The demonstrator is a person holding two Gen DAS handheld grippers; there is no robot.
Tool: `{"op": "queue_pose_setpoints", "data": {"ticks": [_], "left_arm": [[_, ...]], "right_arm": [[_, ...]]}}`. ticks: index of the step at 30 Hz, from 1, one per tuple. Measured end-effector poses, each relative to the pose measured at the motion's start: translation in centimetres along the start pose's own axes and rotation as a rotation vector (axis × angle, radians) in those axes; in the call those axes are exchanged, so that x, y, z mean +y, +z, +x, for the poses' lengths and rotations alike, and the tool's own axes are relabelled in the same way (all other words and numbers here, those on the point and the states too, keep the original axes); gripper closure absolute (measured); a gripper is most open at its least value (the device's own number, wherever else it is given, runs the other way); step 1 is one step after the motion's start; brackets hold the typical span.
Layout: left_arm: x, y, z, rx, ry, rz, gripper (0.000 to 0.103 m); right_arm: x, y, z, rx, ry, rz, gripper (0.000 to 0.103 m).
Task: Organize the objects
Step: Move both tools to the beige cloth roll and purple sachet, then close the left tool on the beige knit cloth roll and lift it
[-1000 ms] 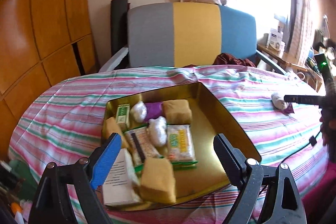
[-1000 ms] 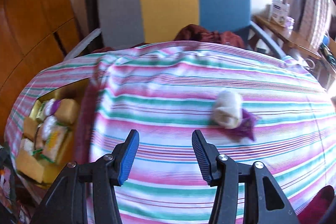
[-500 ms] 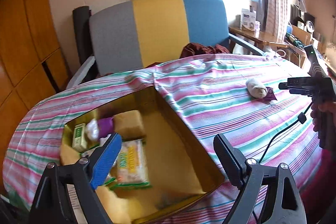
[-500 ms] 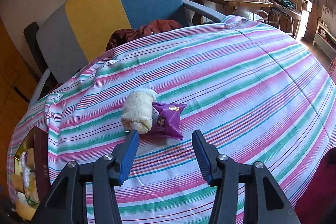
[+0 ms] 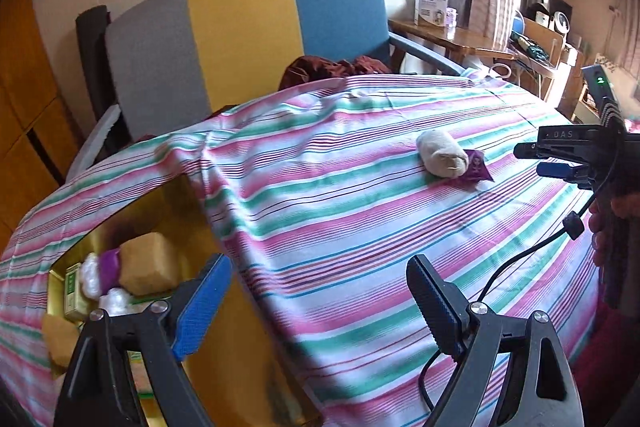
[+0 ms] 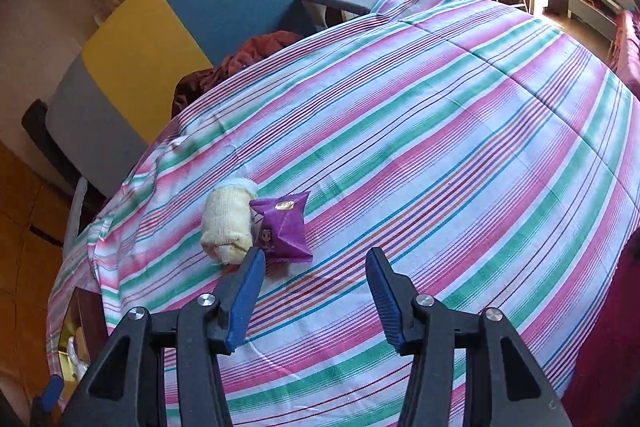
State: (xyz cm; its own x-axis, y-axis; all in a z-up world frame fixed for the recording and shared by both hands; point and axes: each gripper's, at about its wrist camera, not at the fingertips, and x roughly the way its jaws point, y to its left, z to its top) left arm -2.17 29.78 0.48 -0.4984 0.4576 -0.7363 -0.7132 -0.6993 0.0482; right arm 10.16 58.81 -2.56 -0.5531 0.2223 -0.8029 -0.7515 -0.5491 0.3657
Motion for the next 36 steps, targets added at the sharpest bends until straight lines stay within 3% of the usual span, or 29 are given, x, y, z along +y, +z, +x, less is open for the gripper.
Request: {"op": "queue_pose_setpoints", "data": {"ticks": [7, 17, 25, 27, 28, 29, 33, 36], "left_arm": [[-3.5, 3.4, 3.9, 0.028, -0.064, 0.004, 0.013], [-8.6, 9.0, 11.3, 0.088, -0.226, -0.056, 0.013], [-11.4, 11.5, 17.3, 0.157, -0.265, -0.083, 0.014], [-11.4, 11.5, 19.1, 0.201, -0.271, -0.108, 0.020], [-11.5, 11.4, 19.8, 0.225, -0.278, -0.109, 0.039], [-11.5, 11.2, 20.3, 0.245, -0.311, -0.111, 0.050], [-11.2, 9.9, 18.5, 0.205, -0.294, -0.066, 0.052], [-9.1, 7.8, 16.8, 0.216, -0.304, -0.112, 0.052]], "right_arm": [[-2.8, 0.8, -1.4, -0.059, 0.051, 0.153, 0.050], [-3.5, 0.8, -0.7, -0.009, 0.131, 0.209, 0.050], [-3.6, 0.6, 0.1, 0.034, 0.144, 0.218, 0.050], [-3.5, 0.5, 0.3, 0.038, 0.137, 0.208, 0.050], [-3.4, 0.4, 0.4, 0.043, 0.132, 0.202, 0.050], [-3.2, 0.4, 0.5, 0.051, 0.128, 0.195, 0.050], [-3.1, 0.2, 0.8, 0.064, 0.115, 0.179, 0.050], [-3.0, 0.1, 0.9, 0.065, 0.112, 0.172, 0.050]]}}
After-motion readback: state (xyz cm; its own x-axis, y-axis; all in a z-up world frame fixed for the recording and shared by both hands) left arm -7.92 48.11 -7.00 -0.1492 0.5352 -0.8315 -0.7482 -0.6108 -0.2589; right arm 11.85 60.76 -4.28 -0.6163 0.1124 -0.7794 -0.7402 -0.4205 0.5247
